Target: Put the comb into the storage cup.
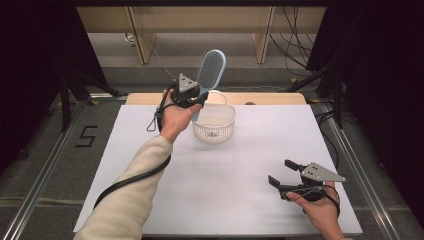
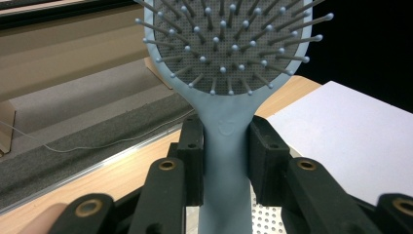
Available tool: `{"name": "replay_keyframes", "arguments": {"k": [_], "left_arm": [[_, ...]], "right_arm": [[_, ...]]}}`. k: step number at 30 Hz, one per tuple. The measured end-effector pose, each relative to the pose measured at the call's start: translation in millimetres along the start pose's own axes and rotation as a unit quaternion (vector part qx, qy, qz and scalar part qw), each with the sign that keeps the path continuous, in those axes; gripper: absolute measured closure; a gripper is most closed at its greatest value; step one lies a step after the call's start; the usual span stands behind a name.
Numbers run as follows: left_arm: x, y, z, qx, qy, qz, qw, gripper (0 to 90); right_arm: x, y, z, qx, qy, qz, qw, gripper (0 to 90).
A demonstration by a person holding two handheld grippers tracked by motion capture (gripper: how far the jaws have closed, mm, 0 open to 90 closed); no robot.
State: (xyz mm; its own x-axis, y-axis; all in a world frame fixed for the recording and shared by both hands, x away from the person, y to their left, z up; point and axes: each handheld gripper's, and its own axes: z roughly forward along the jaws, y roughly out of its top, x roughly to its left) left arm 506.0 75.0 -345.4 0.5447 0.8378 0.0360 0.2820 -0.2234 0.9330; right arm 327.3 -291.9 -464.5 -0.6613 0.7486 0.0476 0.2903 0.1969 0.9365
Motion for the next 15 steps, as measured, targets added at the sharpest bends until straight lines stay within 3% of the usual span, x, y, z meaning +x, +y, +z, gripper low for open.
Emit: {"name": "replay_keyframes", "arguments": {"k": [15], "left_arm": [[-1.1,1.2,5.7,0.001,0.001,-0.007,1.0,70.1]], "right_arm": [[-0.3,-0.1,-0.4,0.0,0.001,-0.002,1.0,15.4]]}}
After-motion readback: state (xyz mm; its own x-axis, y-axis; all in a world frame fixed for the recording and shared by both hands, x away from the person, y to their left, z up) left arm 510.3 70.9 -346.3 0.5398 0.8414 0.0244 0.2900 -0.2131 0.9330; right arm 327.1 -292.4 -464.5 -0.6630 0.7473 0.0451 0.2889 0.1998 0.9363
